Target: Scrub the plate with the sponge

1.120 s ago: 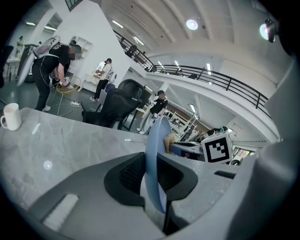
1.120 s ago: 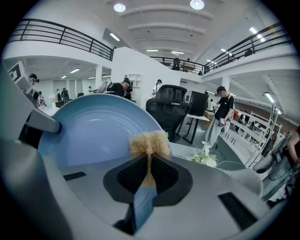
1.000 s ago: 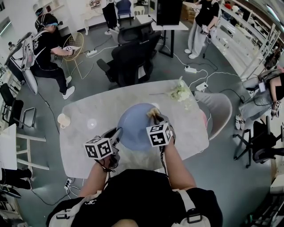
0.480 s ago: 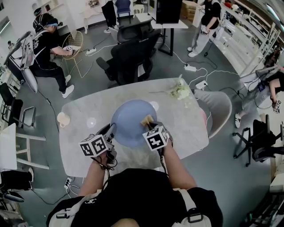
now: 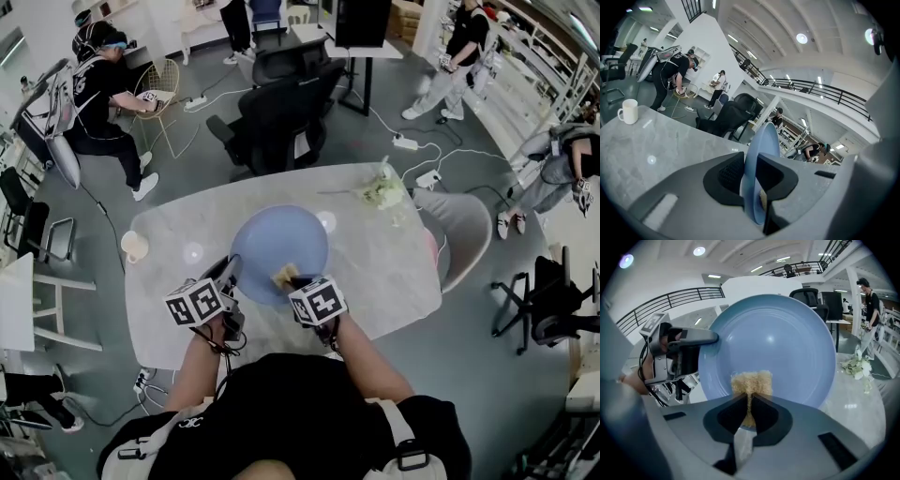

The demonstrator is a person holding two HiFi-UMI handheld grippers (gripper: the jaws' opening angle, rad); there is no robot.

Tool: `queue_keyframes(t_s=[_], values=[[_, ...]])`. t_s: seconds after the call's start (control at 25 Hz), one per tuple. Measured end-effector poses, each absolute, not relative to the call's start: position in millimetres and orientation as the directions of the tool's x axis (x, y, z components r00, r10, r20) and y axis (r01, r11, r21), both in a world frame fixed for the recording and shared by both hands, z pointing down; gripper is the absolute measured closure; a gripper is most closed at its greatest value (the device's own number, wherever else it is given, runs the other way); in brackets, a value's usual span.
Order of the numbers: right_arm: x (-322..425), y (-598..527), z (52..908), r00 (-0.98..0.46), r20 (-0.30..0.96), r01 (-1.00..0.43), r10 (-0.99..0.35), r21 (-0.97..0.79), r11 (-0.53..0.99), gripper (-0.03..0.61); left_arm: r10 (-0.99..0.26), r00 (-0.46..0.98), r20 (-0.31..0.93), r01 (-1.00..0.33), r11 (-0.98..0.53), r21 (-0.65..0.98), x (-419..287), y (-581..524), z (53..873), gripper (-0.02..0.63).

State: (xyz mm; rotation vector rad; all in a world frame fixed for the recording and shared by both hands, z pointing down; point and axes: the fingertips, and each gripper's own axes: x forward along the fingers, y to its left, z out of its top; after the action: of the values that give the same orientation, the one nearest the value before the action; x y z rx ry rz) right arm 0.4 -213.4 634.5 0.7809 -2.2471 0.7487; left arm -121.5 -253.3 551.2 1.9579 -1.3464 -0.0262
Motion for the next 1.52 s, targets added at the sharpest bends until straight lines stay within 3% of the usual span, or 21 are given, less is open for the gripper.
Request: queue_keyframes(t_s=[0.68, 1.0, 1.52], values=[[-31.8, -214.2, 600.5, -0.644, 0.67, -0.616, -0.368, -0.169, 0.769, 0.551, -0.717, 0.565, 0.407, -0.77, -0.283, 0.572, -84.9, -239.5, 560.9, 0.551], [-13.9, -244.4, 581.9, -0.607, 0.647, -0.674, -0.462, -0.112, 0.73, 0.551, -0.698, 0.582, 0.418, -0.78, -0.334, 0.528, -76.2, -235.6, 557.7, 0.551], [38.5, -296.5, 558.7, -0.511, 0.586, -0.804, -0.629, -0.065, 0.592, 0.551, -0.661, 0.64, 0.391, -0.723, -0.345, 0.599, -69.4, -223.7, 557.5, 0.545]])
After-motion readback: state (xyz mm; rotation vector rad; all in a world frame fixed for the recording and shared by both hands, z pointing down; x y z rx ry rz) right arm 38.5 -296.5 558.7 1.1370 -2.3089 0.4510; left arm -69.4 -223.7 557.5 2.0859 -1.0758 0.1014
